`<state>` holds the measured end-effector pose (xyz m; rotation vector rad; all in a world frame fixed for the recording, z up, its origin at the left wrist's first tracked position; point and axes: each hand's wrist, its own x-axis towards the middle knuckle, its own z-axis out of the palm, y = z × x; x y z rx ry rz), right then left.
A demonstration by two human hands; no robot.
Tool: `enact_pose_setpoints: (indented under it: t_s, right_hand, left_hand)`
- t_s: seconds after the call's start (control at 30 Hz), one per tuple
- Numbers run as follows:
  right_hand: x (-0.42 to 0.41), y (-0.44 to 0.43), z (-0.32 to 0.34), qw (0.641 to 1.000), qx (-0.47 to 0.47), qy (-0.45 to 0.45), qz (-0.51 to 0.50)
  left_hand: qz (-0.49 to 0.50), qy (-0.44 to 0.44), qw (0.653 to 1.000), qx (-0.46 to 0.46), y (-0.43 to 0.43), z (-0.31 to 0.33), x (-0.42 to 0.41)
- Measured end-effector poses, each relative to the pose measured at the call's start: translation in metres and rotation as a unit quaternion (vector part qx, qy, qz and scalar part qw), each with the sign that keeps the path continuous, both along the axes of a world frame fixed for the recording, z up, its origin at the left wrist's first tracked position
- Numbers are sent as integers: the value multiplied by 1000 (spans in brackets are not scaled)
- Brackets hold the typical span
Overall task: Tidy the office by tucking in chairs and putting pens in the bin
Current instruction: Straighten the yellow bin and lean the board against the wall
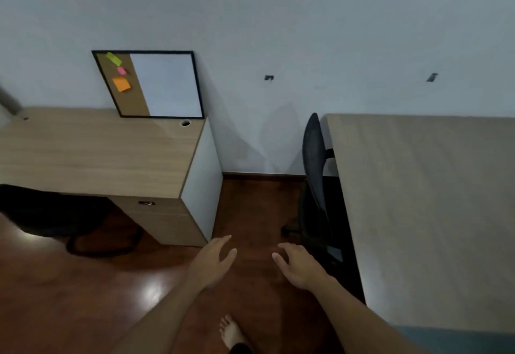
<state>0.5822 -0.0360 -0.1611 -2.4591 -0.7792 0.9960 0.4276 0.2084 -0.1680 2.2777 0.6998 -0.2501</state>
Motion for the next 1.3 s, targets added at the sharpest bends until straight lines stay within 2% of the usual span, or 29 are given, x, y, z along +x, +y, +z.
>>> enact_pose_setpoints:
  t_s: [0.23, 0.73, 1.0, 1.3]
  right_hand:
    - [23, 104, 7, 1000, -16, -12, 15]
    - [82, 286, 19, 999, 9, -38, 37]
    - [177, 382, 29, 997, 51, -45, 37]
    - [322, 488, 79, 992, 114, -46, 32]
  left_hand:
    - [58, -43, 997, 0, 116, 9, 8]
    - [150, -70, 986, 12, 311, 36, 14]
    - [187, -115, 974, 58, 407, 68, 87]
    - [259, -171, 950, 39, 496, 101, 190]
